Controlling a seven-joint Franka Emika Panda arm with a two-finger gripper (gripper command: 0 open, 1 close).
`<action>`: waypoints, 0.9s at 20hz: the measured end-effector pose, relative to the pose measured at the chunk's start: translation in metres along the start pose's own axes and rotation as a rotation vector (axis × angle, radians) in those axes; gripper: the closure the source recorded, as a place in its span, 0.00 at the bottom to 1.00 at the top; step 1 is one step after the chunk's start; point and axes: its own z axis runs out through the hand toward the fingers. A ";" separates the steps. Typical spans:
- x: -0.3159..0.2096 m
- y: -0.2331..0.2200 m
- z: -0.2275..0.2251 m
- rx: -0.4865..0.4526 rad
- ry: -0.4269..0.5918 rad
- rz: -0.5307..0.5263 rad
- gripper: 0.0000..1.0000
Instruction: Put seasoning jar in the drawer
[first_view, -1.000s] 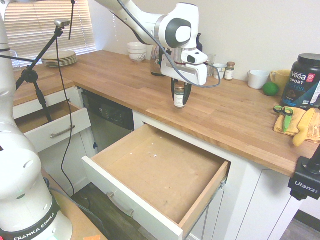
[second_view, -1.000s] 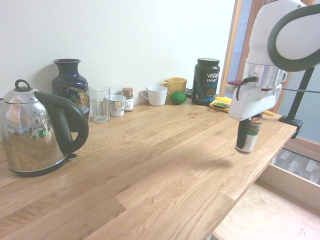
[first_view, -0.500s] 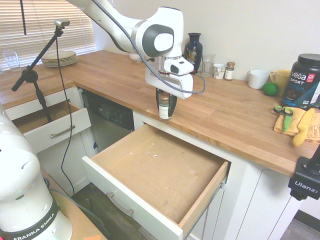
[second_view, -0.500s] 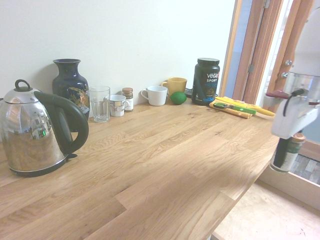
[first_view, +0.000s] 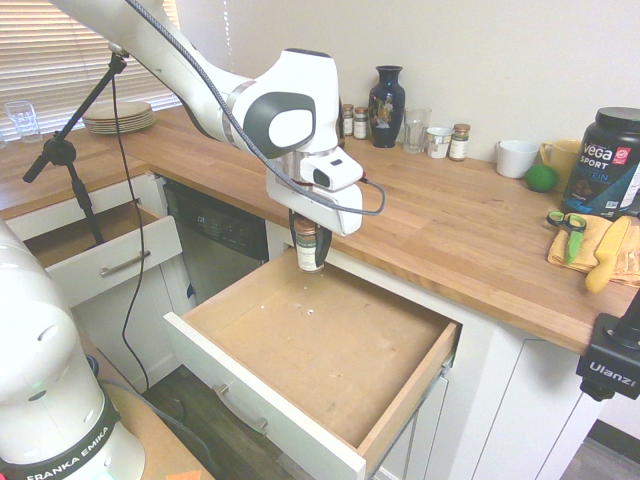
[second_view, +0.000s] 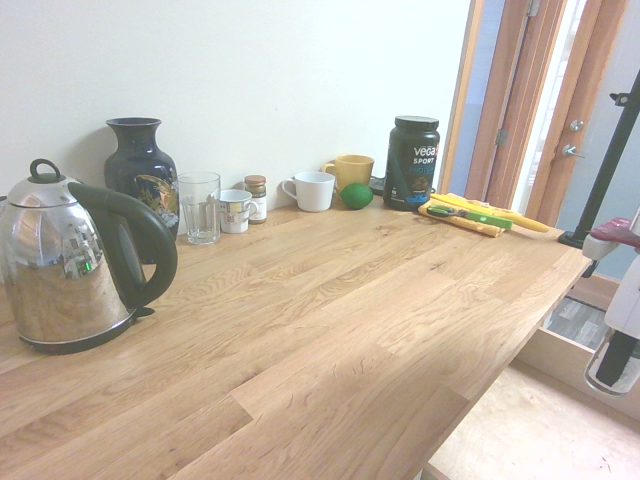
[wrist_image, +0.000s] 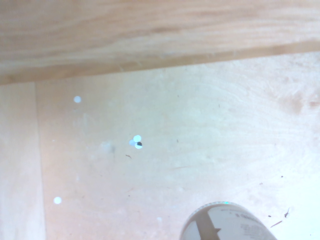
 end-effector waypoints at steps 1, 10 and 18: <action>0.000 0.002 0.005 0.000 0.001 0.001 1.00; 0.010 0.003 0.087 -0.034 -0.010 -0.001 1.00; 0.018 0.010 0.143 -0.078 -0.020 0.003 1.00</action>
